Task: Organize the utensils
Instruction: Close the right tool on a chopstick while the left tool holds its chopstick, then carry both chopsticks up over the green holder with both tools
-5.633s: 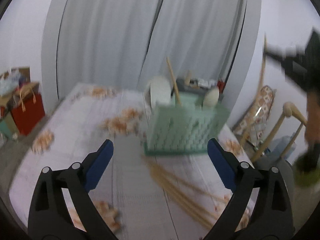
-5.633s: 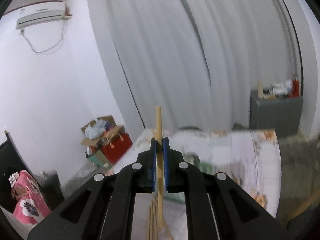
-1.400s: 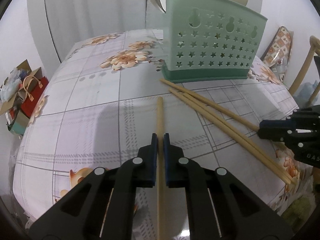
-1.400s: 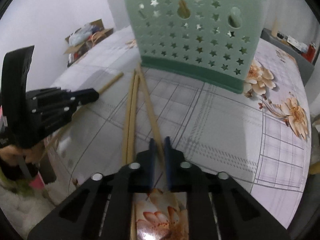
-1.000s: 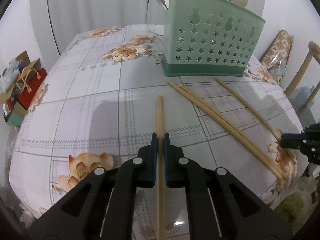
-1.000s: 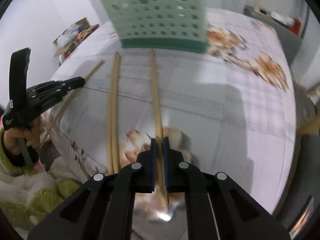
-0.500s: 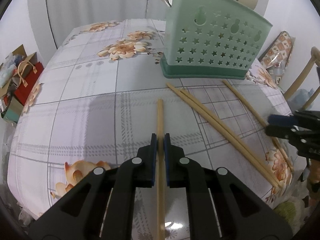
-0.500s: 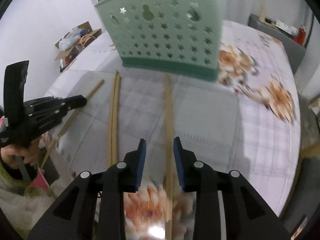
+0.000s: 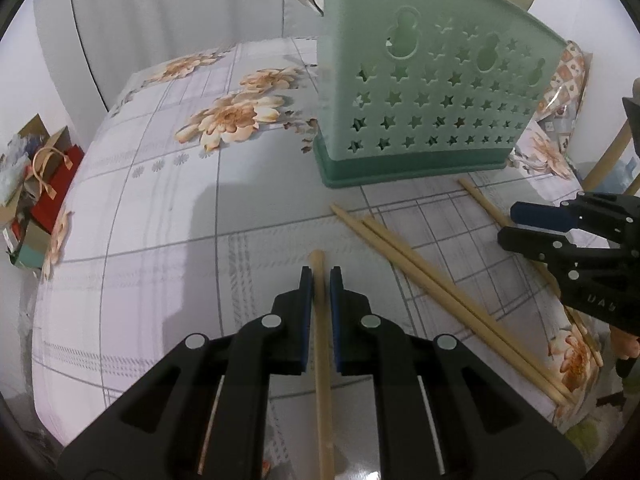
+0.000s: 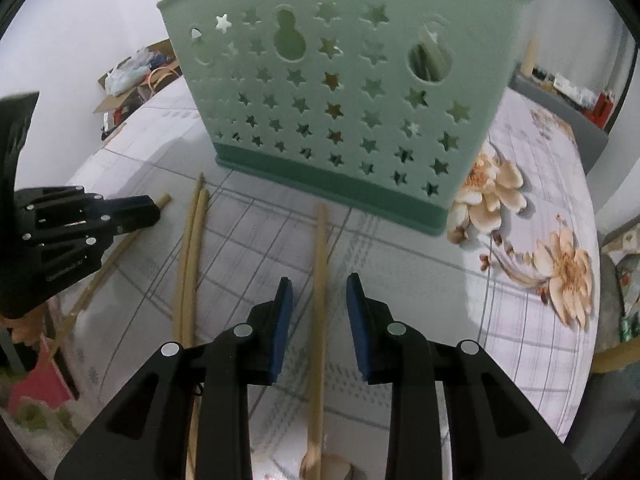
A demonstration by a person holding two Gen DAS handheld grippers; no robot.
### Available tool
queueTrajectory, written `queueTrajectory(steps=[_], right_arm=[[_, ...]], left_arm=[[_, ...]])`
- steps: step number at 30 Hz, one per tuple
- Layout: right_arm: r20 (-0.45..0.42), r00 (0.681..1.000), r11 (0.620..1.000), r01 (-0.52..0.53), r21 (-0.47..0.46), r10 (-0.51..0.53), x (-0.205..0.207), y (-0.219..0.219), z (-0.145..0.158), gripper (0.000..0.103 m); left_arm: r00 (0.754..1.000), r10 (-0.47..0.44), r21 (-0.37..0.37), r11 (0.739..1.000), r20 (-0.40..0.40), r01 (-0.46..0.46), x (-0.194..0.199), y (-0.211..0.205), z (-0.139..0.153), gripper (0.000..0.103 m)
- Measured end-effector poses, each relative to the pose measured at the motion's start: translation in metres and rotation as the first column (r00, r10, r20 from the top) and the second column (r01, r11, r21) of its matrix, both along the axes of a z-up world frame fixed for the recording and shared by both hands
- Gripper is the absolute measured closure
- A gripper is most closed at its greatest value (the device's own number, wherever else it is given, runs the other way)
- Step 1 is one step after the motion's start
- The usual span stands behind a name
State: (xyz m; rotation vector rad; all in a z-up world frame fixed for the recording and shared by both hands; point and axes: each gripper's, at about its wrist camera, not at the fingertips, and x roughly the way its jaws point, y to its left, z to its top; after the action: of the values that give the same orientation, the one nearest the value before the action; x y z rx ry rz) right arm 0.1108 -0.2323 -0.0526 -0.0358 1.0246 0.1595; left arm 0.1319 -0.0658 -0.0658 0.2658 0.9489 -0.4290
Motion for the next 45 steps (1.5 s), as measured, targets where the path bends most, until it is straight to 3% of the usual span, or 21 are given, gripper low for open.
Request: queueTrajectory(steps=[4,7,12,16,27,36,40,45], right_arm=[[0.005,1.0,1.0,-0.002,-0.001,0.002,0.007,0.007,0.001,0.079],[0.002,1.0,1.0,0.014,0.012,-0.014,0.014,0.007,0.001,0.096],[-0.008,0.999,0.999,0.045,0.03,-0.045,0.021,0.007,0.003,0.097],[0.033,0.996,0.995,0.075,0.066,-0.078,0.013,-0.004,0.016,0.097],[0.225,0.967,0.984,0.085,0.158,-0.12,-0.022,-0.006,0.091,0.097],[0.335,0.921,0.968,0.128,0.218,-0.197,-0.051,-0.021,0.134,0.097],[0.369,0.904,0.965,0.139,0.223,-0.215,-0.059,-0.025,0.148,0.097],[0.405,0.881,0.959,0.158,0.235,-0.244,-0.068,-0.034,0.163,0.097]], left_arm=[[1.0,-0.001,0.016,1.0,0.011,0.0,0.004,-0.004,0.001,0.095],[1.0,0.0,0.017,1.0,0.012,0.0,0.007,-0.006,0.002,0.095],[1.0,-0.003,0.018,1.0,0.012,0.003,0.008,-0.005,0.001,0.098],[1.0,0.01,0.0,1.0,-0.008,-0.01,0.011,-0.001,0.003,0.098],[0.997,0.073,-0.135,0.988,0.013,-0.071,0.003,0.031,0.042,0.098],[0.995,0.091,-0.295,0.952,0.04,-0.076,-0.007,0.053,0.086,0.098],[0.999,0.052,-0.416,0.908,0.01,-0.043,-0.018,0.055,0.11,0.098],[0.997,0.014,-0.489,0.872,0.08,0.027,-0.031,0.049,0.147,0.098]])
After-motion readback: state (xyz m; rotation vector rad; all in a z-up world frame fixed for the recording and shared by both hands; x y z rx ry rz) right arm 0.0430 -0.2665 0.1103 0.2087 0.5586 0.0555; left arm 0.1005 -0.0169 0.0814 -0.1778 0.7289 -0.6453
